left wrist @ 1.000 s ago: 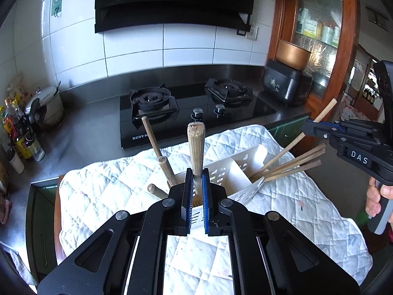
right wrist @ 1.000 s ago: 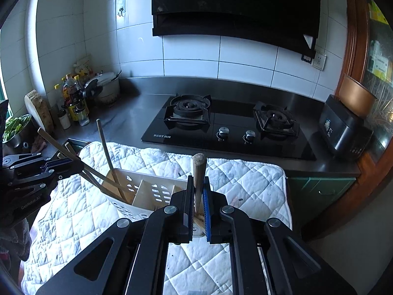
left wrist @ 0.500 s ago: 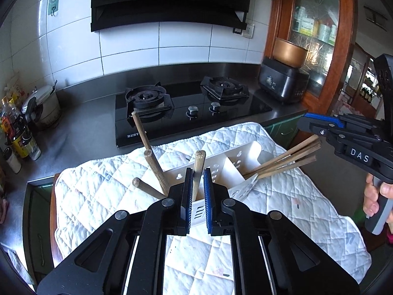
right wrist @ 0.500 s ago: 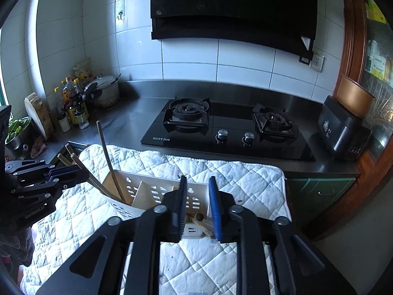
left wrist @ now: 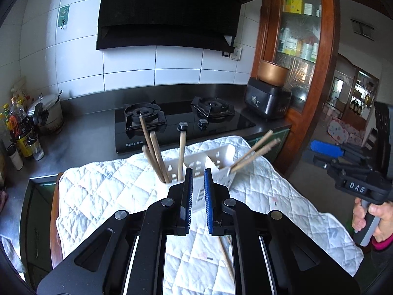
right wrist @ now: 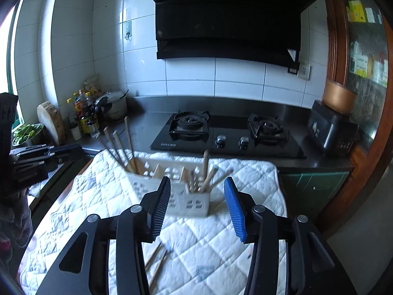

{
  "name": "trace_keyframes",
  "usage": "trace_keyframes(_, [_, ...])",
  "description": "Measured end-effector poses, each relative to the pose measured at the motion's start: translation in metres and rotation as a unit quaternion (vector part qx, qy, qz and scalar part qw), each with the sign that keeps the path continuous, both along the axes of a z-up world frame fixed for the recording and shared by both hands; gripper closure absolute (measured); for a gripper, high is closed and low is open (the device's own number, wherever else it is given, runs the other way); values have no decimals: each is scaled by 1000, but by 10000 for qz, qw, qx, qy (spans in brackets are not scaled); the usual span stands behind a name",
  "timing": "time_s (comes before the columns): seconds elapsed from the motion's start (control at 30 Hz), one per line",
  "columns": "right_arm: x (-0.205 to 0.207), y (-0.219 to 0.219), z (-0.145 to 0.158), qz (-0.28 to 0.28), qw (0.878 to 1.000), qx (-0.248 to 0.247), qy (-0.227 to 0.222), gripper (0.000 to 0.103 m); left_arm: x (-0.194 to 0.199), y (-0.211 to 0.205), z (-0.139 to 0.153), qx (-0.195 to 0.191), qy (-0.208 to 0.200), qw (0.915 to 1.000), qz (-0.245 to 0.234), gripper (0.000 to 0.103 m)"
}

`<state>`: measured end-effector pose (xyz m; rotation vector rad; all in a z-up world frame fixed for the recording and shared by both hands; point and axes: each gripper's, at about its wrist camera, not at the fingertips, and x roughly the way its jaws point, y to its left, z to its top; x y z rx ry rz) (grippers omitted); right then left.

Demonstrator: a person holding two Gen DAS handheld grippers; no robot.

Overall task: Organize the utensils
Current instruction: 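Move both open tools back over the last chopsticks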

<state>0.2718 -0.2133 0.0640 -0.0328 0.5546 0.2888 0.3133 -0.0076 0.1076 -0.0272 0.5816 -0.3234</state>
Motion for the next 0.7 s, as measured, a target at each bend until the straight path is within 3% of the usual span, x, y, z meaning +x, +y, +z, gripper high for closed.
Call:
trace_keyframes(0.07, [-15, 1, -16, 24, 9999, 58, 108, 57, -15, 2, -8, -20, 22, 10000, -22, 93])
trace_keyframes(0.13, [-29, 5, -37, 45, 9996, 46, 261, 57, -28, 4, -17, -18, 37, 10000, -8, 75])
trace_keyframes(0.2, [-43, 11, -57, 83, 9992, 4, 384, 55, -41, 4, -27, -14, 27, 10000, 14, 67])
trace_keyframes(0.3, [-63, 25, -90, 127, 9983, -187, 543, 55, -57, 8, -46, -6, 128, 9999, 35, 66])
trace_keyframes(0.43, [-85, 42, -127, 243, 9962, -242, 795, 55, -74, 16, -71, -13, 231, 9996, 176, 58])
trace_keyframes(0.7, [-114, 72, -173, 244, 9939, -255, 1043, 55, -103, 29, -106, 39, 366, 9978, 554, 52])
